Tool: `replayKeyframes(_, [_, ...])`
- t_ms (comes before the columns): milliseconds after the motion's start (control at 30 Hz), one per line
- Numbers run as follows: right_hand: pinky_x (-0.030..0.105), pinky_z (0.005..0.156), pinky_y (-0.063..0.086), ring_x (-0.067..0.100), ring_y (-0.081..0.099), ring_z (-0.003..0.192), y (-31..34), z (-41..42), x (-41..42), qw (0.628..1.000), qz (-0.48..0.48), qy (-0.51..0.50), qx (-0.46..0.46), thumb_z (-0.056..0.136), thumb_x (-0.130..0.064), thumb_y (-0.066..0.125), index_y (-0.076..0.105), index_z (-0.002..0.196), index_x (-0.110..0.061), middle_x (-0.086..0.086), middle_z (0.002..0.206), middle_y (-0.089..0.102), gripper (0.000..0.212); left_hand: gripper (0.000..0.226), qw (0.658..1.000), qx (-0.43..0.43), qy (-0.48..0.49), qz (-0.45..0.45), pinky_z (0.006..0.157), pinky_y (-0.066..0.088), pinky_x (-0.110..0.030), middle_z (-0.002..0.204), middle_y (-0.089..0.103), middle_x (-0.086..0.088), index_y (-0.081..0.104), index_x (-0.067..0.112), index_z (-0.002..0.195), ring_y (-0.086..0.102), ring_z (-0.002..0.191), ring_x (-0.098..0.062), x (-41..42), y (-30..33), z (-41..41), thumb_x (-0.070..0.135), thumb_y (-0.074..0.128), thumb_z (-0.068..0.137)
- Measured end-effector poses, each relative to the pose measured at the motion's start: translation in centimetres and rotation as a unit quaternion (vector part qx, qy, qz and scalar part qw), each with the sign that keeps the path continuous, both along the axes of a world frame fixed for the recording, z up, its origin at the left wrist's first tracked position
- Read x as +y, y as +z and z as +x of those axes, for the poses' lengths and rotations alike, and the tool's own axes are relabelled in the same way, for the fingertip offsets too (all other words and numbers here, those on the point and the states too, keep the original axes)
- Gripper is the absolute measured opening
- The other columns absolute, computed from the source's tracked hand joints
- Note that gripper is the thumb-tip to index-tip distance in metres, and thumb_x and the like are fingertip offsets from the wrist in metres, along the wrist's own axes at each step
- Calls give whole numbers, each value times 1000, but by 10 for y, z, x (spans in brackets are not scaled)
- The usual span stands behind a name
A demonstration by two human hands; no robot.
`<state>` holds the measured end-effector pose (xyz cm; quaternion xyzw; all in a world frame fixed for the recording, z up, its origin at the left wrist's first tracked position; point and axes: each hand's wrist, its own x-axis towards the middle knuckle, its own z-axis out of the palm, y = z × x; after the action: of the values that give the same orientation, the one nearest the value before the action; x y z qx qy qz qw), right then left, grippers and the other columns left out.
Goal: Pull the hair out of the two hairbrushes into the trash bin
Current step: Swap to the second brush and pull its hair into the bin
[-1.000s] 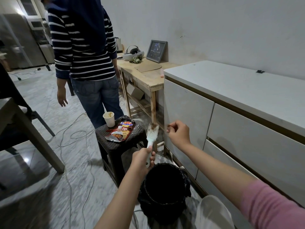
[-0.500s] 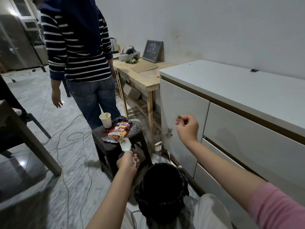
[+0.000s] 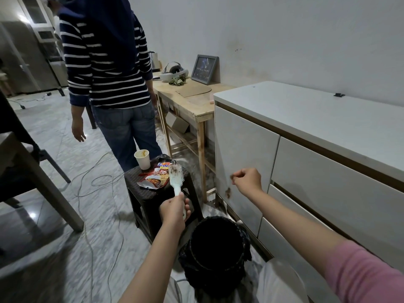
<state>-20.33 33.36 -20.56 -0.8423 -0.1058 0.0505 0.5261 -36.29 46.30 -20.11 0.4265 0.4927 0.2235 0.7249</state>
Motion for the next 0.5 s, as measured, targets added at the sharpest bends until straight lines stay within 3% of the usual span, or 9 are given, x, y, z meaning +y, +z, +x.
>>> replayKeyframes(133, [22,82,46,23,67,96,-2,-2,2,996,-64,59,24,77,2,63,75,89,-5,13,95,74,18,17,1000,-12,-26,-4,42,39,-19,68,59,-4,59,8,77,47,51,-11,-2,1,-4,14,58,92])
replayKeyframes(267, [22,86,45,22,63,105,0,-7,5,987,-88,122,46,79,4,55,69,111,-8,10,108,69,36,14,998,-28,-60,2,38,38,-16,68,57,-4,58,8,82,46,51,-12,-4,2,-7,15,56,94])
replayKeyframes(367, [21,84,44,20,62,105,2,-9,6,986,-96,125,48,80,3,52,70,109,-11,8,106,68,36,12,996,-22,-83,8,37,38,-16,69,58,-4,59,6,88,46,50,-12,-4,2,-8,17,57,94])
replayKeyframes(500, [21,74,41,17,58,87,8,-10,8,989,-103,105,27,79,0,57,70,86,-14,2,85,62,20,14,994,-30,-108,7,35,37,-17,69,58,-4,58,4,98,45,47,-12,-5,-1,-9,17,58,94])
